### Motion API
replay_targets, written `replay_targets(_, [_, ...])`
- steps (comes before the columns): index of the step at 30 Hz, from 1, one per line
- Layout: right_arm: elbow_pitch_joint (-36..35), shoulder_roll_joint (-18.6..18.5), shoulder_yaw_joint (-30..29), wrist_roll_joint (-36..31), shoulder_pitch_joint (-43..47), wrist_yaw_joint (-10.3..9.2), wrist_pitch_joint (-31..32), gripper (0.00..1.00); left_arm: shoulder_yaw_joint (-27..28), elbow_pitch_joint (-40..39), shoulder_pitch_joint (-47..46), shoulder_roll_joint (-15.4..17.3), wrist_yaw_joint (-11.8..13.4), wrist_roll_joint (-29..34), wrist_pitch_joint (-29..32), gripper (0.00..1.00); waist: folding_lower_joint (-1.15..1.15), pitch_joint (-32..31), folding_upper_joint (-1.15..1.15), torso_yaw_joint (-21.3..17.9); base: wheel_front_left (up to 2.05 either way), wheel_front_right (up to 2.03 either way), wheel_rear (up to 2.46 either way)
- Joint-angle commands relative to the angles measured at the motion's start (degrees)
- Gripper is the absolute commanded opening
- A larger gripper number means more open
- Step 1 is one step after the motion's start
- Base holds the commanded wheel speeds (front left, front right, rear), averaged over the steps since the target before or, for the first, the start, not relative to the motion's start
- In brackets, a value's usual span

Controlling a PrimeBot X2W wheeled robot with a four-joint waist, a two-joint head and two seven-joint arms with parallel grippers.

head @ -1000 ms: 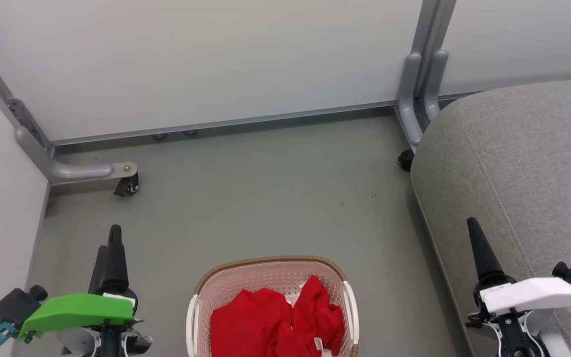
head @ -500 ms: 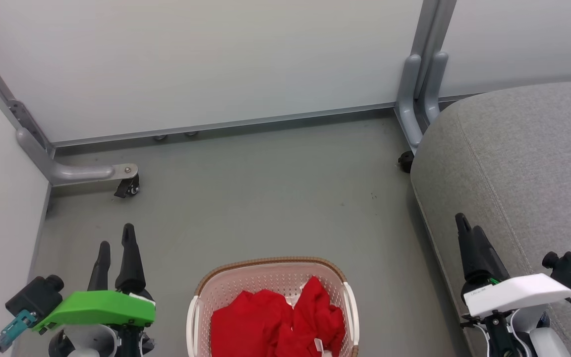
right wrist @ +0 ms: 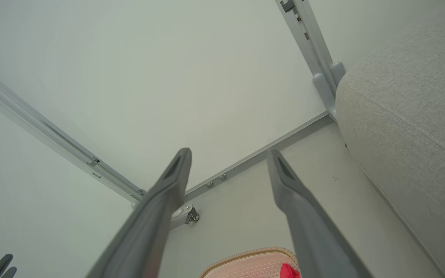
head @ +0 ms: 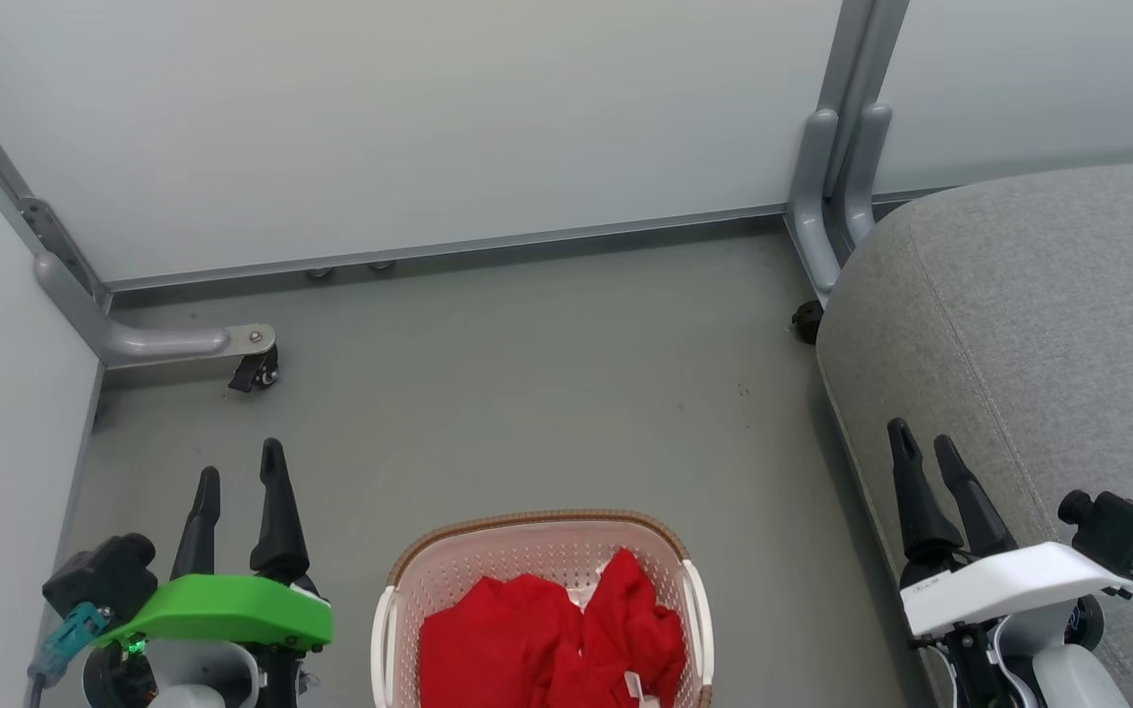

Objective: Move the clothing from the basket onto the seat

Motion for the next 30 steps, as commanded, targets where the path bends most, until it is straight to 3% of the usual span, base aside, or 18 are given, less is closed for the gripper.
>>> replay_targets(1, [-0.89,-0.41,0.19,-1.78,-0.10,0.03,-0.63,1.00,-0.21,-0.74,-1.23,0.43,0.46,2.13,-0.61,1.00,0.00,-0.01,0.32,0.01,0.00,0.00,0.00])
replay_targets(30, [-1.15,-0.58,1.85,-17.67,0.30,0.03,-4.60,1.00,-2.68,0.04,-1.64,0.59,2.48,18.62,-4.47,1.00,0.00,-0.05,0.47,0.24,0.00,0.00,0.00])
